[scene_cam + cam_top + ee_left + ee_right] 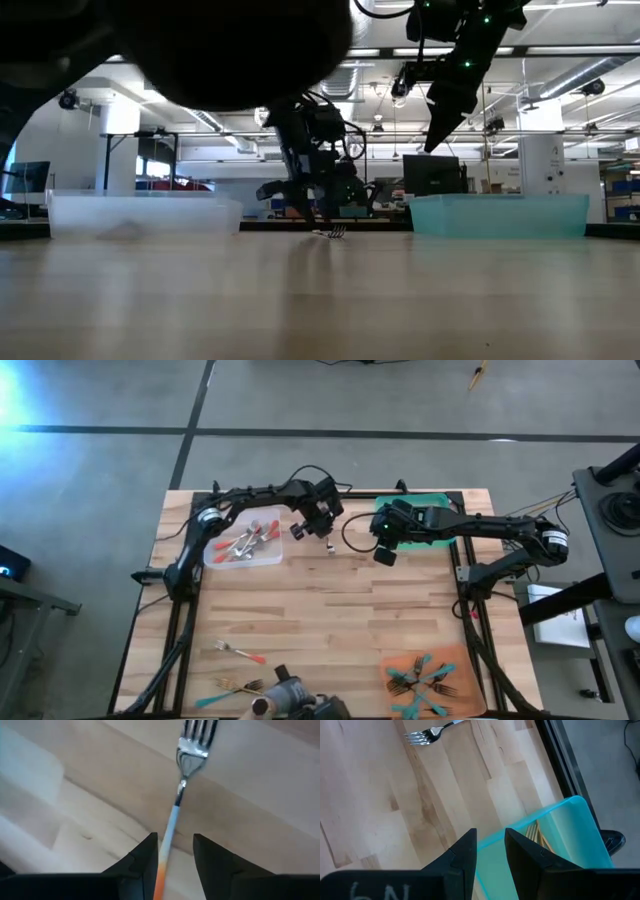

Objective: Sort silverware by color (type)
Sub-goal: Put the orange fork into the white bin

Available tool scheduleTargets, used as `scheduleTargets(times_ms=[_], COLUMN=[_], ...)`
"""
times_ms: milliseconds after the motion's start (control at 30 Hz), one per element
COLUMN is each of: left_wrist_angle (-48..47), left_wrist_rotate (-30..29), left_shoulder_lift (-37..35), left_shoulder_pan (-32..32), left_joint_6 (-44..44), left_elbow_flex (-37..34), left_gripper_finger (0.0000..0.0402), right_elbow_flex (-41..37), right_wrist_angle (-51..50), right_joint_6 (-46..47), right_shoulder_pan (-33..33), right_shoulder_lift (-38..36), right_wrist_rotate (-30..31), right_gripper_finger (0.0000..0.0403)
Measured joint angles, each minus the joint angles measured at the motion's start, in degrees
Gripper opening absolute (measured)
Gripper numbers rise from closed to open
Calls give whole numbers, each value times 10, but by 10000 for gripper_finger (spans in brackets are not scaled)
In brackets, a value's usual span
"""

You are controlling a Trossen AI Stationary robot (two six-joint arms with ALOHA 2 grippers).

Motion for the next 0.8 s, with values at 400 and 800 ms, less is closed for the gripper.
scheduleTargets(times_ms=[400,800], left_wrist_angle=[-241,-263], left_wrist_rotate=[80,158], left_shoulder_lift=[156,166], left_shoulder_pan=[30,53], left_joint_6=[5,-13], left_elbow_flex=[296,292], left_gripper_finger=[74,51], right_elbow_flex=[0,0], right_wrist_angle=[9,9], right_joint_6=[0,0], right_shoulder_pan=[0,0], right_shoulder_lift=[0,0], right_wrist_rotate=[0,0], right_gripper_finger=[93,93])
